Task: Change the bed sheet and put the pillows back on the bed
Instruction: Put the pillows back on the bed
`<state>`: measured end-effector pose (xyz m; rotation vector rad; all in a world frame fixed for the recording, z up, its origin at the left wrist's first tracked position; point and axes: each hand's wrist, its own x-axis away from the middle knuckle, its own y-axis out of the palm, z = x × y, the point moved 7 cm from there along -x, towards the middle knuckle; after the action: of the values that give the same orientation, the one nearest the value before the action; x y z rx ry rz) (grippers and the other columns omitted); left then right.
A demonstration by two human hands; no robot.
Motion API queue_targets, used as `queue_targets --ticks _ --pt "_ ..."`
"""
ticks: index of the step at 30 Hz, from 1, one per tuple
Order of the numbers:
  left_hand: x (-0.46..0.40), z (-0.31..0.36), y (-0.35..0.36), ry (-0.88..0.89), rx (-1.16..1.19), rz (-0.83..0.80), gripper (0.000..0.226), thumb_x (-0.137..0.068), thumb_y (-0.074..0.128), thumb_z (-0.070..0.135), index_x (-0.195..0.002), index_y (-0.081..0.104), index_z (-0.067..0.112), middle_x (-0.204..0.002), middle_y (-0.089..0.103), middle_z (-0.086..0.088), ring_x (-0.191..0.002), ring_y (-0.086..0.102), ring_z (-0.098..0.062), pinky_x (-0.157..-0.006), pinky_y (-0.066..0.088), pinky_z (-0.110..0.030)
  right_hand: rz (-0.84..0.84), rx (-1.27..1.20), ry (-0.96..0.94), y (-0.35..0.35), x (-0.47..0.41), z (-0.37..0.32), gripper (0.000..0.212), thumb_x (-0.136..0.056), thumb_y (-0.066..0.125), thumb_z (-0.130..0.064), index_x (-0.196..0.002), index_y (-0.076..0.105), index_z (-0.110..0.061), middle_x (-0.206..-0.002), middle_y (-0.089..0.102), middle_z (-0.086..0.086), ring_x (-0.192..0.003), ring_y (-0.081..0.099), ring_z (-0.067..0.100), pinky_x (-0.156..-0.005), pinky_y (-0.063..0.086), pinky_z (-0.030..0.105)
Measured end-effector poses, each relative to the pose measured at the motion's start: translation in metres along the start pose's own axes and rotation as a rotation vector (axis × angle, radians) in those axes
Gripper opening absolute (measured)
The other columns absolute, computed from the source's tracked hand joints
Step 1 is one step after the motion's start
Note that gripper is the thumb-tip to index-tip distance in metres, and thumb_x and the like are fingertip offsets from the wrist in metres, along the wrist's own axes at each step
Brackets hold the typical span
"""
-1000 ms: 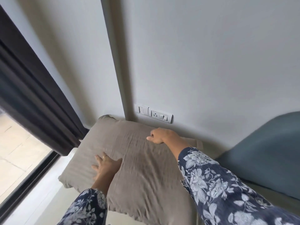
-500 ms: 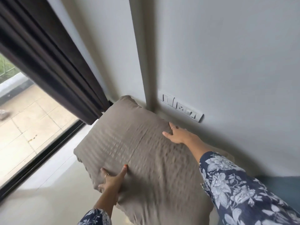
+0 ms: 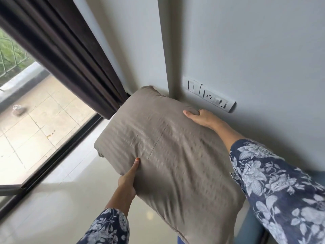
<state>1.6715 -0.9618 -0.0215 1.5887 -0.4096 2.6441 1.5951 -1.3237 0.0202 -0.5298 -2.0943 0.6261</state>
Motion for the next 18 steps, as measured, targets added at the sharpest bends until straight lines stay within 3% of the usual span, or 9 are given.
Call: queue_targets --ticks 3,6,8,10,11,14,18 --pt "0.009 0.016 -0.017 0.103 -0.053 0.024 0.098 -0.06 0.088 0.047 -0.135 0.044 0.001 -0.137 0.051 -0.012 -0.125 0.048 -0.031 -0.105 0.04 -0.043 0.043 -0.061 -0.015 -0.006 0.024 -0.013 0.098 -0.073 0.048 -0.081 -0.138 0.045 -0.008 -0.141 0.049 0.009 -0.128 0.048 0.027 -0.104 0.041 0.039" --pt "0.021 0.033 -0.033 0.215 -0.067 -0.015 0.095 -0.065 0.084 0.048 -0.136 0.042 0.001 -0.138 0.049 -0.012 -0.125 0.047 -0.031 -0.101 0.04 -0.042 0.127 -0.06 -0.023 -0.013 0.06 -0.029 0.092 -0.072 0.051 -0.08 -0.129 0.053 -0.008 -0.131 0.056 0.008 -0.12 0.054 0.026 -0.097 0.045 0.037" --pt "0.034 0.045 -0.044 0.295 -0.08 -0.08 0.094 -0.067 0.083 0.049 -0.136 0.042 0.001 -0.137 0.049 -0.012 -0.125 0.047 -0.032 -0.1 0.04 -0.041 0.227 -0.02 -0.048 -0.021 0.093 -0.042 0.071 -0.078 0.052 -0.074 -0.102 0.063 -0.008 -0.112 0.062 0.008 -0.108 0.059 0.025 -0.079 0.043 0.029" --pt "0.05 0.06 -0.06 0.397 -0.094 -0.126 0.089 -0.069 0.081 0.049 -0.135 0.045 0.0 -0.133 0.053 -0.012 -0.121 0.05 -0.031 -0.095 0.042 -0.039 0.351 -0.026 -0.043 -0.028 0.134 -0.05 0.057 -0.081 0.053 -0.07 -0.078 0.058 -0.013 -0.098 0.061 0.007 -0.102 0.06 0.026 -0.072 0.039 0.028" --pt "0.058 0.067 -0.066 0.449 -0.105 -0.149 0.085 -0.07 0.081 0.049 -0.133 0.048 0.001 -0.129 0.056 -0.011 -0.117 0.053 -0.03 -0.091 0.043 -0.036 0.4 -0.039 -0.031 -0.03 0.152 -0.052 0.058 -0.081 0.054 -0.07 -0.079 0.059 -0.012 -0.099 0.062 0.008 -0.103 0.06 0.028 -0.074 0.041 0.03" --pt "0.088 0.087 -0.081 0.598 -0.16 -0.236 0.069 -0.071 0.08 0.049 -0.119 0.059 0.004 -0.115 0.063 -0.007 -0.102 0.058 -0.025 -0.085 0.045 -0.033 0.579 -0.139 0.024 -0.038 0.221 -0.044 0.069 -0.08 0.056 -0.068 -0.108 0.064 -0.006 -0.115 0.064 0.013 -0.106 0.06 0.03 -0.088 0.048 0.035" --pt "0.143 0.105 -0.087 0.815 -0.225 -0.339 0.048 -0.074 0.078 0.046 -0.097 0.061 0.008 -0.098 0.065 -0.006 -0.095 0.061 -0.024 -0.087 0.049 -0.035 0.763 -0.348 0.137 -0.033 0.323 -0.012 0.076 -0.079 0.058 -0.066 -0.123 0.054 -0.004 -0.123 0.059 0.01 -0.109 0.057 0.029 -0.087 0.048 0.034"
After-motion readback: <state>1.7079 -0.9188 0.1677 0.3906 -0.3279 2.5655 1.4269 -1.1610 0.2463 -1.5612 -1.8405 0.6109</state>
